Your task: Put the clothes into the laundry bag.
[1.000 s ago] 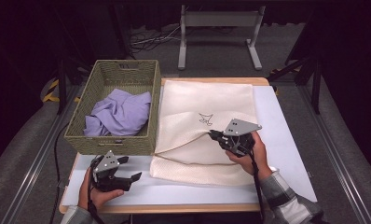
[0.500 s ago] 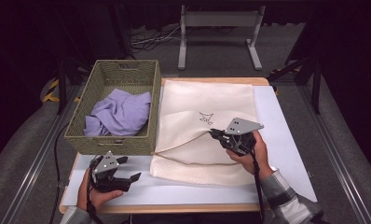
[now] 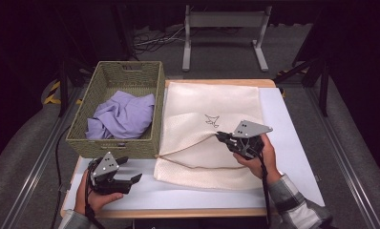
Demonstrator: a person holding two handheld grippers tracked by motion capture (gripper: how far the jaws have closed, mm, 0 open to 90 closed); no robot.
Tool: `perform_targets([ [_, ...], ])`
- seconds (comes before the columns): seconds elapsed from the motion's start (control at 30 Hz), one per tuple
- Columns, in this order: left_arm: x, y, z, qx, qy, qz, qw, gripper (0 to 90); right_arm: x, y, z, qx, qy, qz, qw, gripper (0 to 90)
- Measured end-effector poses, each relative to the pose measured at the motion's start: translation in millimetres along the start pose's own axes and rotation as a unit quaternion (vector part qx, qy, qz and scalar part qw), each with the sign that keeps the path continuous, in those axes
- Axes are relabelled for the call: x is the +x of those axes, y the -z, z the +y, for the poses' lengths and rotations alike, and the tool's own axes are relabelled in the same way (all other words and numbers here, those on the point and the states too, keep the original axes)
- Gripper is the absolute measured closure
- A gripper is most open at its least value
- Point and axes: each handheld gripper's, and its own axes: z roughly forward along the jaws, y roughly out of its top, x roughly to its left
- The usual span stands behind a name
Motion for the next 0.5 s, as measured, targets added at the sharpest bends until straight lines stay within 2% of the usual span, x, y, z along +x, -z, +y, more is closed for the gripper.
perform_targets([
  [0.3, 0.6, 16.5, 15.0, -0.033, -0.004, 0.013, 0.9994, 19.8, 1.7, 2.8, 2.0, -0.006, 0.002, -0.001, 1.0, 87.7],
  [0.5, 6.8, 25.1, 28.1, -0.047, -0.009, 0.021, 0.9986, 19.3, 1.9, 4.5, 4.8, -0.012, 0.0, -0.002, 0.9999, 87.5],
])
